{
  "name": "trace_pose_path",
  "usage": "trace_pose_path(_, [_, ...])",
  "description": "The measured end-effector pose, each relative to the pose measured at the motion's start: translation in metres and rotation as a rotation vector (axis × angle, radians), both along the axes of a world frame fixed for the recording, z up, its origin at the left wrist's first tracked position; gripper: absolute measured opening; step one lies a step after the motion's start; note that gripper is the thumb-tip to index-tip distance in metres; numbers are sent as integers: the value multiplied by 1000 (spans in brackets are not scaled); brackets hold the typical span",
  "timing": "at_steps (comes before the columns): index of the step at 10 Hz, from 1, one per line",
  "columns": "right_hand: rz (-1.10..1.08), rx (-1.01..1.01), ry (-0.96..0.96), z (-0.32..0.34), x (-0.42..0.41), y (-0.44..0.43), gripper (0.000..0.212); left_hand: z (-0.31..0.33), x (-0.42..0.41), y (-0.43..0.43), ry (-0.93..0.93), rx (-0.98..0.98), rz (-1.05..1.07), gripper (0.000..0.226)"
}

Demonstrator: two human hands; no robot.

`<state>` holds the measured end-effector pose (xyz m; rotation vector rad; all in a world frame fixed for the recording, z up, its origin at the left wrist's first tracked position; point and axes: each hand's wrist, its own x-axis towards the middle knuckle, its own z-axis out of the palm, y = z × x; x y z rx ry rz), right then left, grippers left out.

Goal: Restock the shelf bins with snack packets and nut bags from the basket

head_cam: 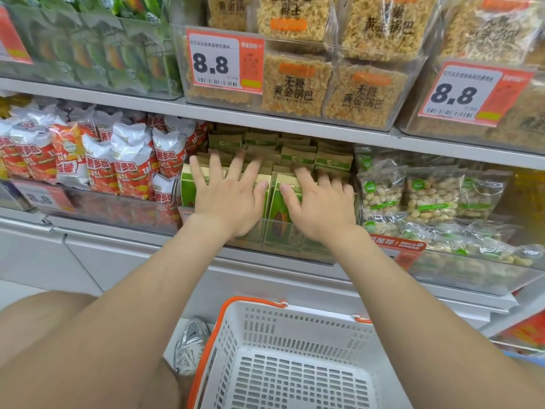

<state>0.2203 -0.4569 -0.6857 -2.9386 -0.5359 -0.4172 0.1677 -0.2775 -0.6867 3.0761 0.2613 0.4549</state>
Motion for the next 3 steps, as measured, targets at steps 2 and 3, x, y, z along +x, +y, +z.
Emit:
trace_pose_path(2, [104, 104, 114, 22, -11, -17, 58, 12, -19, -32, -196, -244, -129, 48])
trace_pose_path(3, [191, 332, 1, 27, -22, -25, 50, 24, -27, -48, -440, -553, -249, 35])
